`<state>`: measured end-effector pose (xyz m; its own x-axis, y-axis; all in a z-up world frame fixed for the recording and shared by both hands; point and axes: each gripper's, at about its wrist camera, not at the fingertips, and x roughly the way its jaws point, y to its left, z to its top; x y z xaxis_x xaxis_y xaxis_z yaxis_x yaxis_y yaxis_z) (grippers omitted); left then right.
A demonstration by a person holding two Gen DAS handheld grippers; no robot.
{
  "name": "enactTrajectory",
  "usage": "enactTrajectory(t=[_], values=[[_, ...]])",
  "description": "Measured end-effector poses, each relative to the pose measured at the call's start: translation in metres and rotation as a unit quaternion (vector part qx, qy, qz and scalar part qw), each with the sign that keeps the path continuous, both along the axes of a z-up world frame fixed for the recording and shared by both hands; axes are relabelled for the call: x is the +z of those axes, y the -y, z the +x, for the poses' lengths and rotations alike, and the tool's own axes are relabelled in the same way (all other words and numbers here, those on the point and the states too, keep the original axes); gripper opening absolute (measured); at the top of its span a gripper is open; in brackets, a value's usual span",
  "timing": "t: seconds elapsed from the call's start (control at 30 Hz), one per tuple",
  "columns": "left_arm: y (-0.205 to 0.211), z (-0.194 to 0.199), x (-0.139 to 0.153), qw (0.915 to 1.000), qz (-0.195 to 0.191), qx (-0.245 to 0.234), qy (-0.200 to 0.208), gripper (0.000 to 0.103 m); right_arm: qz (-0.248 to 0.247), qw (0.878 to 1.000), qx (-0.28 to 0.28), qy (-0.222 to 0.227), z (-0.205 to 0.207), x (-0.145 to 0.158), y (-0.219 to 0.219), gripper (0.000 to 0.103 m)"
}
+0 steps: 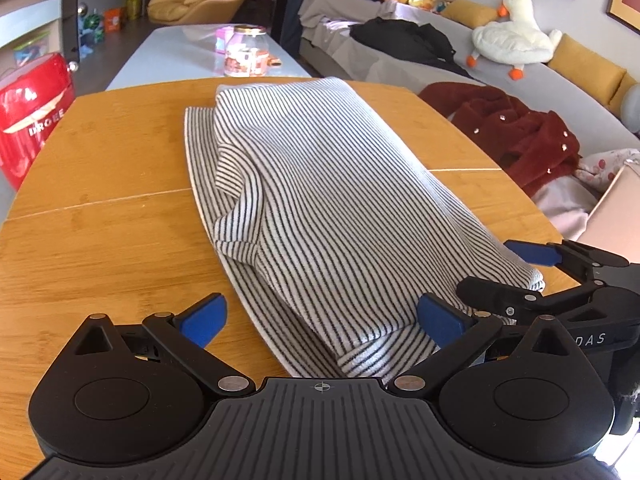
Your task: Fold clothes
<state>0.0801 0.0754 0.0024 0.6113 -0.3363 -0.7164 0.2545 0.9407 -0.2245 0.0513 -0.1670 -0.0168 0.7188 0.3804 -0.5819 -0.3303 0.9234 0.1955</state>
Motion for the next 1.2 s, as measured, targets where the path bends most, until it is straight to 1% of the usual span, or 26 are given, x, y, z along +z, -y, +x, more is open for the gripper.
enactTrajectory(t=[0.17,0.27,0.43,0.5,0.63,0.77,0.87,1.03,1.1,1.2], values=[[-0.004,-0.002,-0.002,0.9999,-0.008,0.002,0.007,0.103,0.001,1.0,-0.001,0.001,0.0,0.0,0.0,0.103],[-0.006,0.001,0.001,0.9999,-0.01,0.005,0.006,0.103,0.0,1.0,-0.001,0.0,-0.001,0.0,-0.001,0.103],[-0.012,0.012,0.015,0.9992,0.004,0.024,0.032,0.103,0.001,1.0,0.0,0.0,-0.002,0.0,-0.001,0.103],[-0.013,0.019,0.018,0.9988,0.008,0.034,0.035,0.103,0.002,1.0,0.0,0.0,-0.002,0.0,-0.001,0.103],[-0.013,0.024,0.01,0.9989,0.012,0.038,0.024,0.103,0.004,1.0,-0.001,0.0,-0.002,0.0,0.001,0.103],[-0.013,0.024,0.001,0.999,0.015,0.039,0.014,0.103,0.006,1.0,0.004,0.005,-0.001,0.01,0.002,0.103],[-0.015,0.02,-0.002,0.9991,0.013,0.038,0.012,0.103,0.008,1.0,0.008,0.009,0.0,0.018,0.002,0.103],[-0.016,0.01,-0.003,0.9989,0.027,0.032,0.019,0.103,0.011,1.0,0.014,0.016,0.001,0.031,0.003,0.103],[-0.017,0.006,-0.004,0.9989,0.031,0.028,0.024,0.103,-0.023,0.999,0.029,0.03,0.0,0.037,-0.001,0.103],[-0.019,0.003,-0.004,0.9989,0.029,0.029,0.023,0.103,-0.074,0.996,0.055,0.011,0.0,0.024,-0.004,0.103]])
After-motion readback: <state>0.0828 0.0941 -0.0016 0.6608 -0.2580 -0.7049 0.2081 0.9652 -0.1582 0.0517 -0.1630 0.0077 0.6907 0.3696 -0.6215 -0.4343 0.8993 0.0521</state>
